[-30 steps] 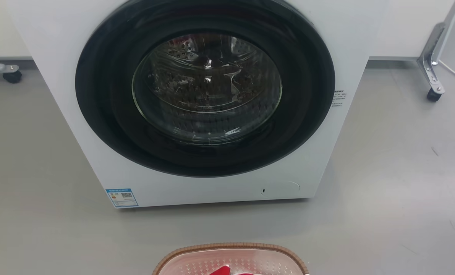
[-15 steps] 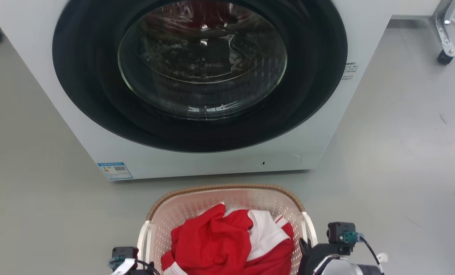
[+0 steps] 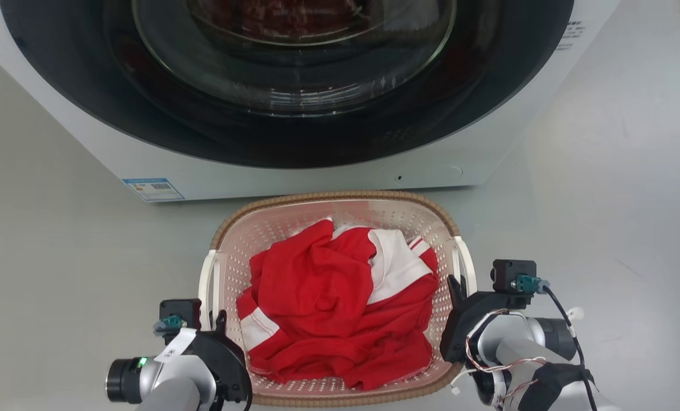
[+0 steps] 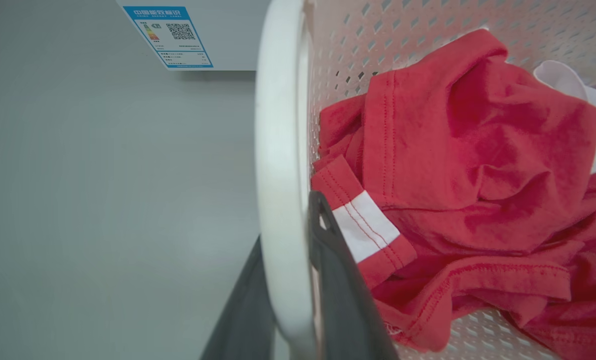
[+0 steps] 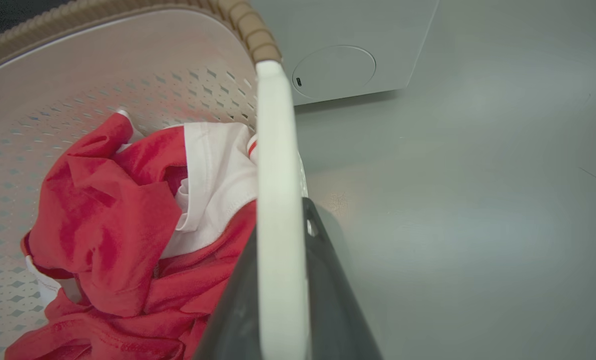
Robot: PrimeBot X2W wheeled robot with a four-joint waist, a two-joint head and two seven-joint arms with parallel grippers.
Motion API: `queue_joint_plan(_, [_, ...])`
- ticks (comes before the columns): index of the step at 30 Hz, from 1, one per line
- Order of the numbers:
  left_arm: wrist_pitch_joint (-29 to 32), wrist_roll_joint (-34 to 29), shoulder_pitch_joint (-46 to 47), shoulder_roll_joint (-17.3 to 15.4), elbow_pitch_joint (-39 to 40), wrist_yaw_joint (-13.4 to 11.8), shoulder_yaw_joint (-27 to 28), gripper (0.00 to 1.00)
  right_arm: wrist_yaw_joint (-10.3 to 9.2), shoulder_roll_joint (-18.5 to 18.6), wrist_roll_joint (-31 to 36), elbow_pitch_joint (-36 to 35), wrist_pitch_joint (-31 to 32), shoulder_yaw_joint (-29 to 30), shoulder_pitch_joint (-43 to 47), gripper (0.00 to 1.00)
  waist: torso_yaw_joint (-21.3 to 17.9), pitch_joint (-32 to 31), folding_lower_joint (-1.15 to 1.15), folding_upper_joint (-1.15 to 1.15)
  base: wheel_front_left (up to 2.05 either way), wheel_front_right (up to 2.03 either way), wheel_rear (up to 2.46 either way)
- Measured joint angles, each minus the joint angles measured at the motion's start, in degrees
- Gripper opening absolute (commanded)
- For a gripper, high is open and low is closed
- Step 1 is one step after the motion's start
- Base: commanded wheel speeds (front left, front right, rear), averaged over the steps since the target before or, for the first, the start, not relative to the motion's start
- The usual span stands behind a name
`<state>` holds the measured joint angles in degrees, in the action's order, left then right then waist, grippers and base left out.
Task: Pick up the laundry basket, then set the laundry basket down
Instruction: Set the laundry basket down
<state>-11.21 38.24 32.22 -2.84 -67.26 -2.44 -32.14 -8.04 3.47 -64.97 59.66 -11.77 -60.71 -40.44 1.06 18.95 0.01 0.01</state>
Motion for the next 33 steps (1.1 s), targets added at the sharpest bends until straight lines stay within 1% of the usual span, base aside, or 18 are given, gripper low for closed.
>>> queue_joint_plan(13, [-0.6, -0.6, 7.0, 0.0, 1.0, -0.7, 0.0, 0.0, 0.27, 0.1, 1.0, 2.4, -1.0, 0.9, -7.6, 0.0, 0.7, 11.1, 0.01, 0.0, 0.0, 0.0, 0.0])
queue_joint_plan(16, [-0.9, -0.6, 8.5, 0.1, 1.2, -1.1, 0.0, 0.0, 0.34, 0.1, 1.5, 3.1, -1.3, 1.1, -9.4, 0.0, 1.0, 13.7, 0.0, 0.0, 0.0, 0.0, 0.0])
queue_joint_plan(29, [-1.6, -1.3, 16.9, 0.1, 2.7, -1.7, 0.6, 0.0, 0.46, 0.5, 2.9, 4.3, -2.0, 2.6, -18.1, 0.0, 1.5, 24.9, 0.0, 0.01, 0.0, 0.0, 0.0])
queue_joint_plan(33, [-2.1, -2.2, 18.2, 0.0, 2.8, -1.7, 0.6, 0.0, 0.46, 0.5, 3.2, 4.7, -2.4, 2.9, -19.2, 0.0, 1.6, 28.0, 0.0, 0.0, 0.0, 0.0, 0.0])
